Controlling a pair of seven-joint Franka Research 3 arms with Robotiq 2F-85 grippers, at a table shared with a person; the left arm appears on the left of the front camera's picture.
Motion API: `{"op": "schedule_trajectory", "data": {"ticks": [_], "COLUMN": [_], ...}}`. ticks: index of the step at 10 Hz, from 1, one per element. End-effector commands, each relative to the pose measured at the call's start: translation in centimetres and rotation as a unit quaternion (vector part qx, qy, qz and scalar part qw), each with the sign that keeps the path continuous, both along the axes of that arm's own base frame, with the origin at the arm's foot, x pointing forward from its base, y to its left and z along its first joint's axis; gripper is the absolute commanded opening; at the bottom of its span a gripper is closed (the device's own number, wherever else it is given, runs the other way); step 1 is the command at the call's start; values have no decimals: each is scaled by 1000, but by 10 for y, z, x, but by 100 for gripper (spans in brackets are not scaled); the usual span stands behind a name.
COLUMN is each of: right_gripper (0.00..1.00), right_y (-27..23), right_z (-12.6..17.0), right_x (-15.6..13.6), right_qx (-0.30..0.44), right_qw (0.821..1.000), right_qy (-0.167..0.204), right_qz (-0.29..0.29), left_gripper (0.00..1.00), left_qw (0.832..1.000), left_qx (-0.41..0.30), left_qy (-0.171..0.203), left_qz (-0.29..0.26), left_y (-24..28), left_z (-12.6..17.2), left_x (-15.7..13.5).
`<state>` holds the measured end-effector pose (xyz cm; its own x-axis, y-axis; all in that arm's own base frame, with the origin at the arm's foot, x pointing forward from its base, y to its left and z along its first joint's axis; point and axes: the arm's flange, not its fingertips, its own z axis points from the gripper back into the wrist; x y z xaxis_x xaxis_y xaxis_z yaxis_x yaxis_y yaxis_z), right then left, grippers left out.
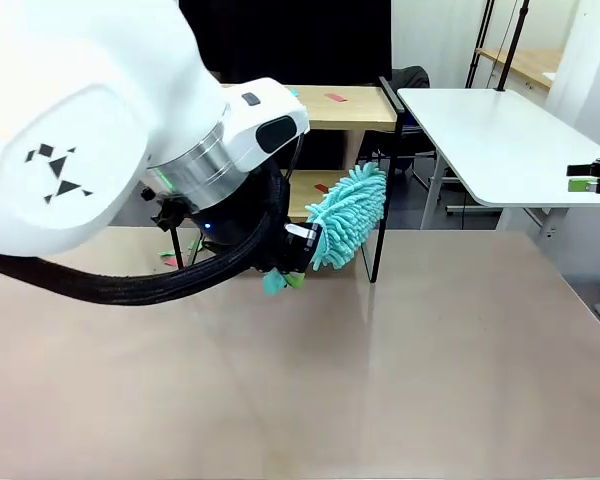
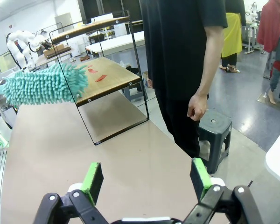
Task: Clean the shelf.
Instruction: Clean the specific section of the Shelf indicated by the human with the Duster.
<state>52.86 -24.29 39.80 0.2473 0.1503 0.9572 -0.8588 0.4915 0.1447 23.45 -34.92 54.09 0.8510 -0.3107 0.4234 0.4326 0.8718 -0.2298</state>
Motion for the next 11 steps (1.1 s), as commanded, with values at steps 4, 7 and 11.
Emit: {"op": "schedule_trajectory", "data": {"ticks": [4, 7, 11], "right_gripper": [100, 100, 100], "right_y": [2, 2, 2], "right_z": [2, 2, 2], "right_x": [0, 0, 0], "right_qx": [-1, -1, -1], "right_qw": [1000, 1000, 1000], "right_qy": [-2, -2, -2], "right_qz": [0, 0, 0], "left_gripper": [14, 14, 14], "left_qw": [998, 994, 986], "left_qx": [1, 3, 11], "left_qy": [-33, -46, -57], "left_qz": [49, 102, 159], "left_y": [-36, -64, -91], "left_z": [11, 3, -3], "left_x": [26, 45, 63]}}
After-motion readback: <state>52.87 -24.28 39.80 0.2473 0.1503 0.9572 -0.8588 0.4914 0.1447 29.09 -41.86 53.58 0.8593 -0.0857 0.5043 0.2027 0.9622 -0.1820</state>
